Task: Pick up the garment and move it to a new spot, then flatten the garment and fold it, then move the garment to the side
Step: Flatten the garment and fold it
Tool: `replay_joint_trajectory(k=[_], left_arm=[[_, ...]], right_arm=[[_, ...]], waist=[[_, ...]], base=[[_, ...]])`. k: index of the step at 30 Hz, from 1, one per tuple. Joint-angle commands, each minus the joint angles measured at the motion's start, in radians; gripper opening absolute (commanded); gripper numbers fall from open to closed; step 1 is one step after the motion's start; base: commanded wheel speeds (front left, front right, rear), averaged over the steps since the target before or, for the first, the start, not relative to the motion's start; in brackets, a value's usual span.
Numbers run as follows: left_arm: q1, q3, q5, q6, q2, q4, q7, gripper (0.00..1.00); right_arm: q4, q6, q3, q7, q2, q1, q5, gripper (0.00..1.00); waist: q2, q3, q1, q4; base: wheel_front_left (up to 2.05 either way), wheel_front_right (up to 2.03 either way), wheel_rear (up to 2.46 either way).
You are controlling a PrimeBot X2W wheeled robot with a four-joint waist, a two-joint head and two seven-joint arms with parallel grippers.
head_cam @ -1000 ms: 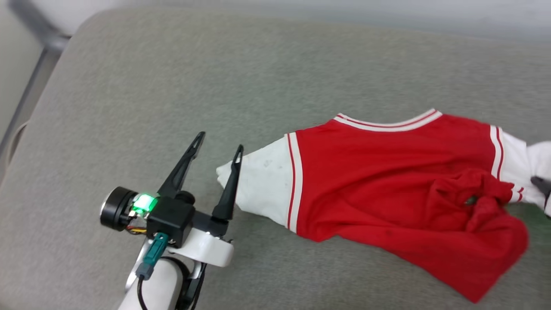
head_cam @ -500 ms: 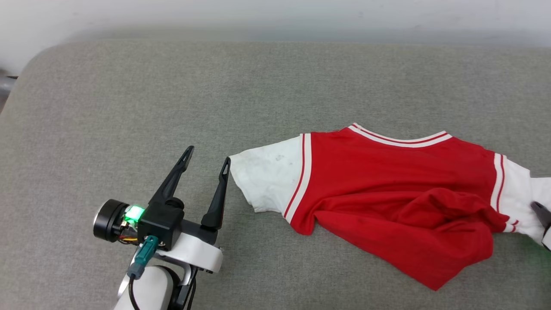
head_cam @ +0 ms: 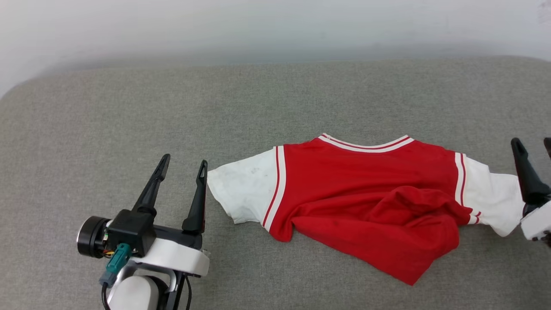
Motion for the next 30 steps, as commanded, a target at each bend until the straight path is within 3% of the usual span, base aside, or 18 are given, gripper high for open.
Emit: replay_joint_trajectory(k=[1, 8, 14, 18, 26, 30], left_arm=[[0.021, 0.013, 0.007, 0.001, -0.013, -0.008, -0.002, 1.00], [0.068, 0.038, 0.027, -0.011, -0.038, -0.010, -0.002, 1.00], [-0.001, 0.026, 0.040, -0.055, 0.024, 0.044, 0.024, 1.00], [-0.067, -0.001, 0.027, -0.076, 0.079, 0.091, 0.152, 1.00], [-0.280, -0.082, -0.184, -0.094, 0.237, 0.116, 0.697, 1.00], [-0.362, -0.128, -0.311, -0.095, 0.307, 0.099, 0.908, 1.00]], right_arm=[[-0.034, -0.001, 0.000, -0.052, 0.022, 0.044, -0.015, 1.00], [-0.121, -0.001, -0.047, -0.152, 0.173, 0.123, -0.078, 1.00], [-0.194, -0.001, -0.053, -0.135, 0.239, 0.122, -0.124, 1.00], [-0.235, -0.001, -0.071, -0.122, 0.260, 0.119, -0.137, 1.00], [-0.291, -0.001, -0.087, -0.111, 0.297, 0.106, -0.147, 1.00], [-0.290, -0.001, -0.058, -0.109, 0.303, 0.097, -0.160, 1.00]], waist=[[-0.0001, -0.014, 0.0001, -0.010], [-0.0001, -0.016, 0.0001, -0.032], [-0.0001, 0.039, 0.0001, -0.065], [-0.0001, 0.072, 0.0001, -0.079], [-0.0001, 0.151, 0.0001, -0.122], [-0.0001, 0.180, 0.0001, -0.135]], base=[[0.00, 0.00, 0.00], [0.00, 0.00, 0.00], [0.00, 0.00, 0.00], [0.00, 0.00, 0.00], [0.00, 0.00, 0.00], [0.00, 0.00, 0.00]])
